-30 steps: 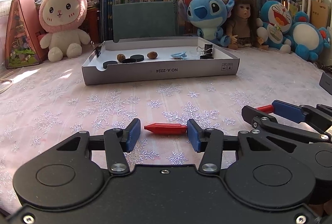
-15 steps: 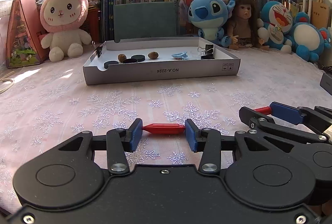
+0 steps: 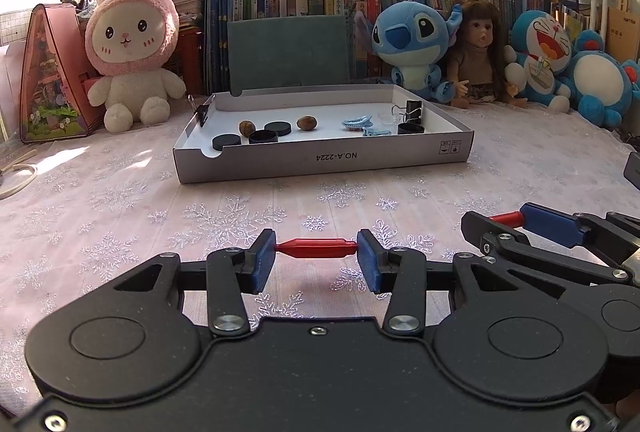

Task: Organize rigid objects
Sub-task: 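Carry the red crayon with the left tool while the right tool carries its crayon toward the tray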

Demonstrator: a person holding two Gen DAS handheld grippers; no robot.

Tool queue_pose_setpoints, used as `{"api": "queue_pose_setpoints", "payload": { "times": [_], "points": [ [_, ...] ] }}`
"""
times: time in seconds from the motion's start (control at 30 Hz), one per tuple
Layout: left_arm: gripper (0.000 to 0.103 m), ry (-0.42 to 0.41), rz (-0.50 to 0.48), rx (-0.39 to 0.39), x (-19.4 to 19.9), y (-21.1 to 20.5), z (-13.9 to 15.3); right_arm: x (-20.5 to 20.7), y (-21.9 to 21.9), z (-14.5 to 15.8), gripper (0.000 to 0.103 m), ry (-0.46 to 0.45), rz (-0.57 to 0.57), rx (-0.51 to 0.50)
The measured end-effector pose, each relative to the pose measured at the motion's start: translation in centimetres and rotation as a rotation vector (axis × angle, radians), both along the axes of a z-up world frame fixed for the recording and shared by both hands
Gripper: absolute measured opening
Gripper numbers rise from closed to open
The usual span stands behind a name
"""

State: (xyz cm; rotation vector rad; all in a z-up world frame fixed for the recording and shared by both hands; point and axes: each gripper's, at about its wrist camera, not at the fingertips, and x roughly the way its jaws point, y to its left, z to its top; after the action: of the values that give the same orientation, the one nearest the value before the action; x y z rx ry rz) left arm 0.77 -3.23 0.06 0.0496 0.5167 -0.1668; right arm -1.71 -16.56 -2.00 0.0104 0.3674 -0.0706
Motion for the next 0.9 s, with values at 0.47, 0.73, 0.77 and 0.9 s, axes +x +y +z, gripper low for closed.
{"api": "queue_pose_setpoints", "payload": {
  "times": [0.47, 0.73, 0.77, 0.9],
  "points": [
    [0.042, -0.001, 0.015, -0.027, 0.8, 1.0, 1.1, 0.8, 0.4, 1.1, 0.052, -0.014, 0.025, 0.011],
    [0.042, -0.001, 0.027, -0.041, 0.9, 1.4, 1.3, 1.0, 0.4, 1.5, 0.051, -0.023, 0.029, 0.011],
    [0.042, -0.002, 0.029, -0.041, 0.9, 1.4, 1.4, 0.9, 0.3, 1.6, 0.051, -0.023, 0.028, 0.012],
    [0.042, 0.002, 0.037, -0.045, 1.0, 1.6, 1.5, 1.0, 0.2, 1.6, 0.051, -0.023, 0.026, 0.017]
  ]
}}
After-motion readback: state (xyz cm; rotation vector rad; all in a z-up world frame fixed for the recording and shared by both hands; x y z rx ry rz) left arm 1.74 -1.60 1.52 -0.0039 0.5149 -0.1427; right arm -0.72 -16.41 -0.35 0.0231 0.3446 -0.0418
